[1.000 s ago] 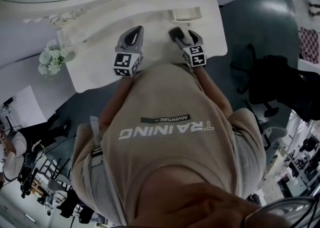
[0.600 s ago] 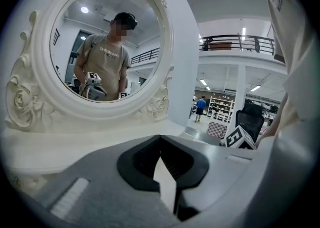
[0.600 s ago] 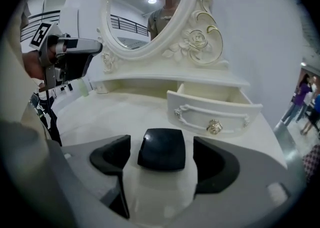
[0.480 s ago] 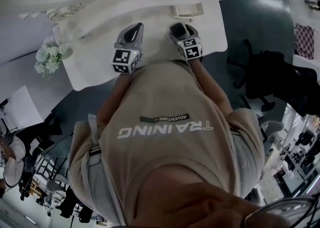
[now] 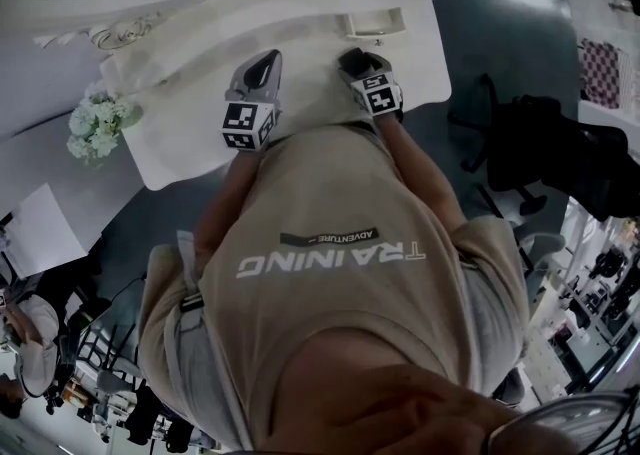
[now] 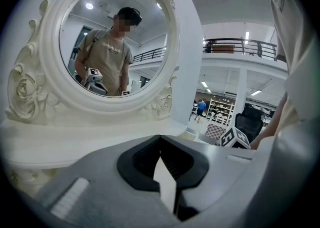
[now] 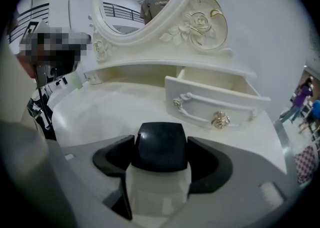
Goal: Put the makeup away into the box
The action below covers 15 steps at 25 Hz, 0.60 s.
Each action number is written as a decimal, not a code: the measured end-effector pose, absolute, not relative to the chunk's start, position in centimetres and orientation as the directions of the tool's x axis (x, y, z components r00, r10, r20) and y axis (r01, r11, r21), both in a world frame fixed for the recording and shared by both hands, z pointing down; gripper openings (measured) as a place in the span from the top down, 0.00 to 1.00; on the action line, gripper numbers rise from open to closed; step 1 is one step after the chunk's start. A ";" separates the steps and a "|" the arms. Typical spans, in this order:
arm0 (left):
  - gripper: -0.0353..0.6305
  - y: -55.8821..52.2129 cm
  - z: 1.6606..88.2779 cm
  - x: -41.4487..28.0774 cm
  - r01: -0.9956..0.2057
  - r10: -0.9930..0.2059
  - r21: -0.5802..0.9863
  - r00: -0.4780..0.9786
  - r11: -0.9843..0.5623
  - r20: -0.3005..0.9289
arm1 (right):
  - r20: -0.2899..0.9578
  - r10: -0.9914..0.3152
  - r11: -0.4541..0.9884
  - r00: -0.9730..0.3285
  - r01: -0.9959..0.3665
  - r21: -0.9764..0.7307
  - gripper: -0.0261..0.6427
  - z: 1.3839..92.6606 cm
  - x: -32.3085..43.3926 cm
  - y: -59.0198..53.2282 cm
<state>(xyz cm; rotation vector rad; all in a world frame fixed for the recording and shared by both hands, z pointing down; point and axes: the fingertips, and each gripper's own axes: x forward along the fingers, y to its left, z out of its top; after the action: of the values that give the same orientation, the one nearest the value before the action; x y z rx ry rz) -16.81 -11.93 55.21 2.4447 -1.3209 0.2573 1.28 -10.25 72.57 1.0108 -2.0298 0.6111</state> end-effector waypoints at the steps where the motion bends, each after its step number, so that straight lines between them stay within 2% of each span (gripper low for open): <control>1: 0.94 -12.1 55.3 -16.7 -0.834 -0.771 0.220 0.551 -0.505 0.318 | 0.809 -0.443 0.568 -0.387 -0.819 -0.081 0.46 72.5 1.5 -10.2; 15: 0.94 -13.4 55.3 -14.3 -0.818 -0.763 0.226 0.574 -0.528 0.296 | 0.736 -0.512 0.504 -0.442 -0.849 -0.160 0.46 64.3 5.1 -12.0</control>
<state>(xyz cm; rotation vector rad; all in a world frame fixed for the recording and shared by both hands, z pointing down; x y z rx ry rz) -14.31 -13.35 55.33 2.4704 -1.2891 0.2286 5.09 -12.03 64.34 1.1095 -2.1229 0.6974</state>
